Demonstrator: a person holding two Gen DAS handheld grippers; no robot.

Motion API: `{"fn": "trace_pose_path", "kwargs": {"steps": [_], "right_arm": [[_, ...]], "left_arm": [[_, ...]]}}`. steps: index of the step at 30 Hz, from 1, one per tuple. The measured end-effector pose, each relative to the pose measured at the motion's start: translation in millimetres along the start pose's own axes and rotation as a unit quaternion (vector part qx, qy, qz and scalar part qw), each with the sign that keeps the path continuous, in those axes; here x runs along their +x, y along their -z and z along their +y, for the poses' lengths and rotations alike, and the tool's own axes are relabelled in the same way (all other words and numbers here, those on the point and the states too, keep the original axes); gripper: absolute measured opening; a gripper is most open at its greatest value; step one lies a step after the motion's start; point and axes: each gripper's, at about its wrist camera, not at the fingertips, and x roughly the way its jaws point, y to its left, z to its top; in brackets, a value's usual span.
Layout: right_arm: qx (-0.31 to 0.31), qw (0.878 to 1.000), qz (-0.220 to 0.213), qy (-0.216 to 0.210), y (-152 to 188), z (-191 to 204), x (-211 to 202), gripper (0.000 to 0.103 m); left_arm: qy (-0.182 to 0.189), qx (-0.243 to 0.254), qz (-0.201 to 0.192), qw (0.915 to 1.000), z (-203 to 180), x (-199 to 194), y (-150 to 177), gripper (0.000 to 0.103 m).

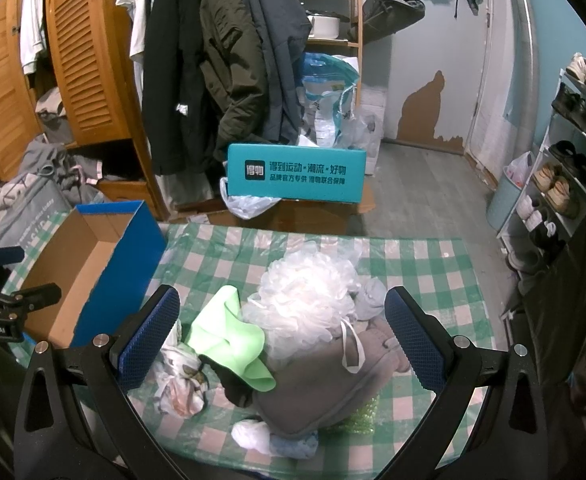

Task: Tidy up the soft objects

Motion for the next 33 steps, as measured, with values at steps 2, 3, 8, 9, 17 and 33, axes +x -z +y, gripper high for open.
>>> {"fn": "trace_pose_path", "kwargs": {"steps": [2,3,8,9,17,33], "right_arm": [[-0.001,1.0,0.0,0.0,0.1,0.0,0.0,0.101],[0.0,1.0,0.0,0.0,0.1,0.0,0.0,0.101],[-0.001,1.0,0.001,0.0,0.1,0.2,-0.1,0.101],[-0.001,1.0,0.001,0.001,0.2,0.2,-0.1,0.101],[-0.001,1.0,0.001,0.001,-0.2,0.3,-0.7,0.101],[-0.002,1.0,0.002,0.002,-0.4,6.9,1.8,0.101]], "left_arm": [[-0.001,0.0,0.001,1.0,-0.2,0.1,0.4,0.102],[0.0,0.0,0.001,1.0,0.2,0.0,-0.2,0.102],[0.001,0.001,0.001,1.0,0.2,0.0,-0.5,0.102],[0.001,0.0,0.001,1.0,0.1,0.0,-0.6,0.102],[0.001,0.0,0.001,1.0,-2.4,0.9,3.8,0.102],[0.008,-0.006,0.02,0.9998,-7.8,8.8,12.0,0.102]]}}
